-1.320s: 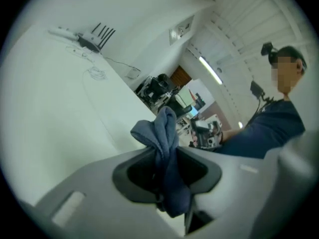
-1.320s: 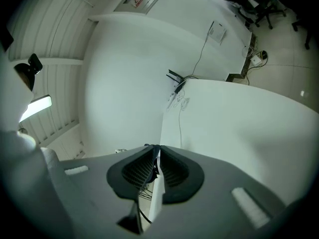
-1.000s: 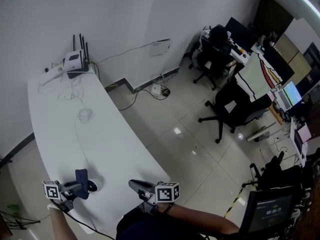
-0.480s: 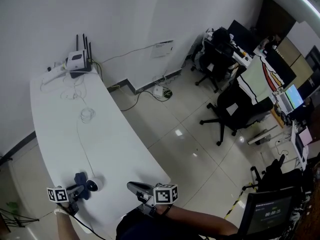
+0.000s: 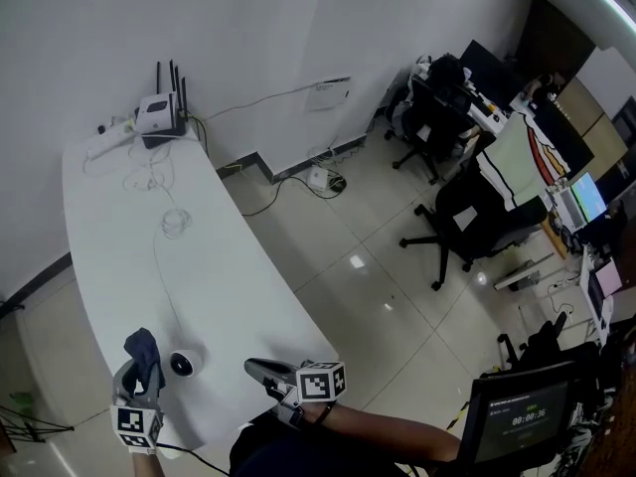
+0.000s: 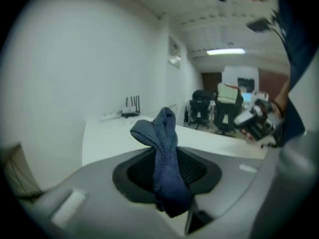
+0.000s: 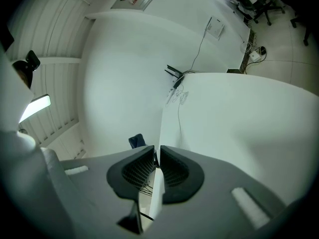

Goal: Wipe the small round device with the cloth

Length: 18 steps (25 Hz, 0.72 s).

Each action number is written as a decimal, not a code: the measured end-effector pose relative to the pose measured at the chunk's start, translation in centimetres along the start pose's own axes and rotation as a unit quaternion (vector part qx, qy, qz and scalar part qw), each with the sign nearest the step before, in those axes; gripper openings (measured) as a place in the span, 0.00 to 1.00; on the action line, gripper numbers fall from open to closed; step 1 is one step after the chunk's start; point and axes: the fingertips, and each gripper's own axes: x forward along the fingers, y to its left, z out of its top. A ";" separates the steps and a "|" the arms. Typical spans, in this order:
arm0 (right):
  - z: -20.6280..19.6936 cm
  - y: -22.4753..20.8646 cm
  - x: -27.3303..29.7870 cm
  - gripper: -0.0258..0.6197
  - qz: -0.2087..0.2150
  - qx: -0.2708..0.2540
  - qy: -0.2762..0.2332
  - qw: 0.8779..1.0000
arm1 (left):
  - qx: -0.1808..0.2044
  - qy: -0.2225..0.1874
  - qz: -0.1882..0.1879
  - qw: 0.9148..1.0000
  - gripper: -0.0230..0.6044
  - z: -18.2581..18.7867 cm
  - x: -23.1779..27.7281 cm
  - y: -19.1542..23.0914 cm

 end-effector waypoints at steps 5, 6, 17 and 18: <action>-1.0 0.5 0.4 0.11 0.019 0.000 0.031 0.999 | 0.272 0.003 0.001 0.962 0.23 0.9 -1.5 -6.3; -1.2 0.4 -0.2 0.11 0.024 0.001 0.038 0.999 | 0.307 0.009 -0.003 0.952 0.23 0.4 -1.5 -7.9; 0.2 0.0 0.8 0.11 0.018 -0.013 0.064 0.998 | 0.510 0.059 -0.092 0.853 0.23 -5.2 1.7 -14.1; 0.0 0.2 1.0 0.11 0.020 -0.014 0.069 0.997 | 0.515 0.072 -0.093 0.849 0.23 -6.2 1.9 -14.1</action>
